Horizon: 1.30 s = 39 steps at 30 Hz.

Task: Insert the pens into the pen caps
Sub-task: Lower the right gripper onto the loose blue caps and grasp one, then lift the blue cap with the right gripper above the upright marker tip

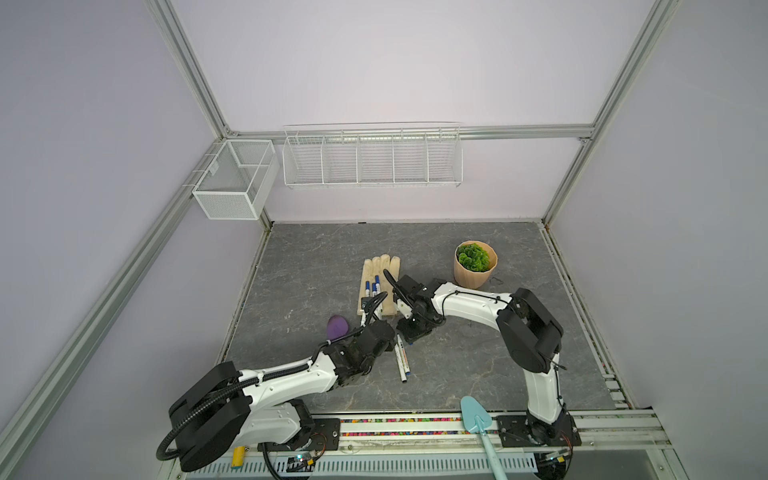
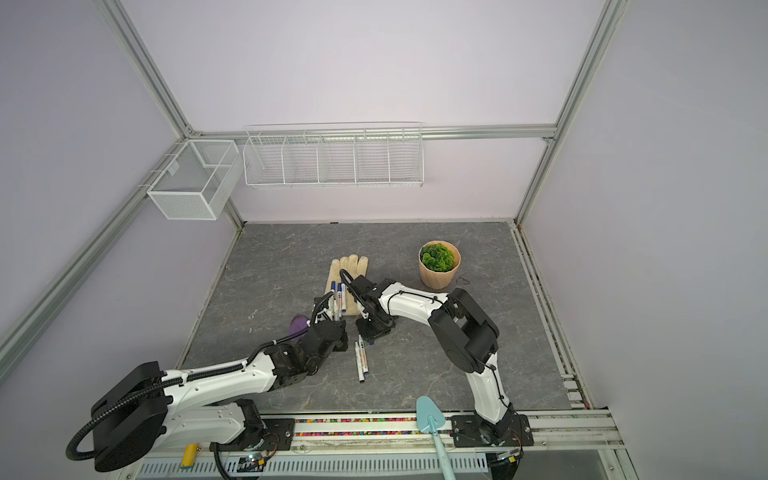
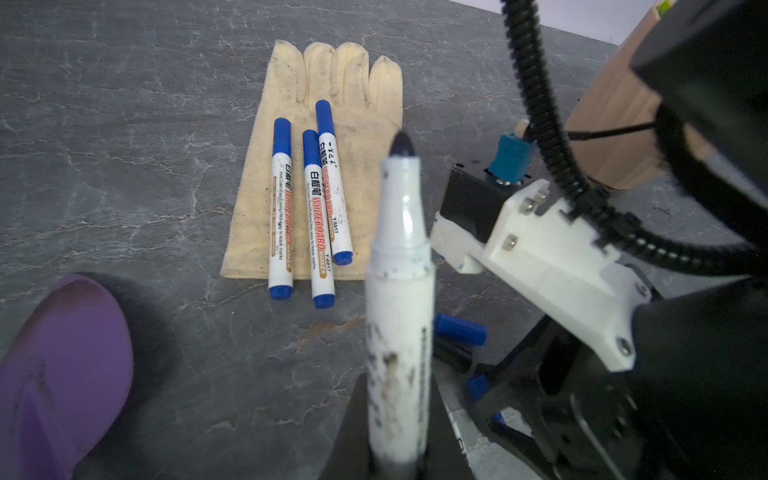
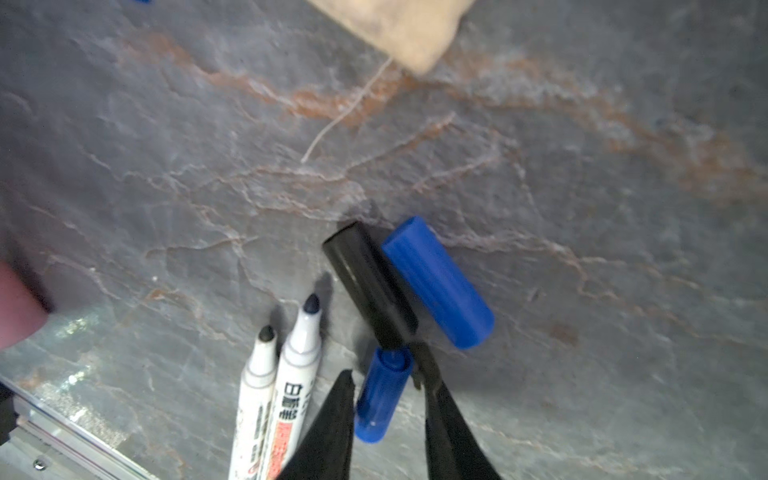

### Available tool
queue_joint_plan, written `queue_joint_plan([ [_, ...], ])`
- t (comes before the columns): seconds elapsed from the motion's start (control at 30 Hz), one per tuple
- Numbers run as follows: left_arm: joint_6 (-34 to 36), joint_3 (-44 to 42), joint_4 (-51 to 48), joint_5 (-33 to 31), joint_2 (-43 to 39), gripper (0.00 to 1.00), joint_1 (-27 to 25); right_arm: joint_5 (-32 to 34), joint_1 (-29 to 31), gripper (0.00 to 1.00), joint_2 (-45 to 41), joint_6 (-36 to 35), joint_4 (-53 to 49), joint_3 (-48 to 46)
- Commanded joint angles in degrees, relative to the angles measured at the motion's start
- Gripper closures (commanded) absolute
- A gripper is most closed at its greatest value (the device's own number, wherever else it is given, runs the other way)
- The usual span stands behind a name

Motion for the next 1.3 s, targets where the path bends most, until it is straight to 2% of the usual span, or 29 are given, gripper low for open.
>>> queue_joint_plan([
  [0.0,-0.83,-0.5,0.74,-0.72,-0.48,1.0,0.26,4.42,0.35,0.71,1.2,-0.79,-3.12,-0.38],
  [0.2,-0.43,-0.26,1.1,-0.23,-0.3,1.0,0.26,4.81,0.43,0.74,1.54,-0.84,-2.11,-0.14],
  [0.4,-0.07,-0.22,1.25,0.33,-0.05,1.0,0.26,4.53,0.41,0.87,0.55,-1.11,-0.27,-1.2],
  [0.5,0.49,-0.14,1.78,0.93,0.06,1.0,0.26,3.22,-0.22,0.9,-3.77,-0.68,2.81,-4.68],
  [0.67,2.5,0.53,3.44,4.6,0.98,1.0,0.26,2.49,-2.68,0.93,-16.11,0.93,8.65,-11.88],
  [0.9,12.06,2.11,9.73,18.26,3.94,1.0,-0.14,-4.94,-7.86,0.92,-32.02,5.8,23.99,-20.56],
  [1.03,14.44,2.49,11.34,20.41,4.31,1.0,-1.28,-8.18,-8.24,0.92,-35.25,7.5,30.95,-22.76],
  [1.27,16.06,1.9,12.72,21.37,3.57,1.0,-2.2,-9.79,-8.27,0.91,-35.73,8.52,35.22,-23.4],
])
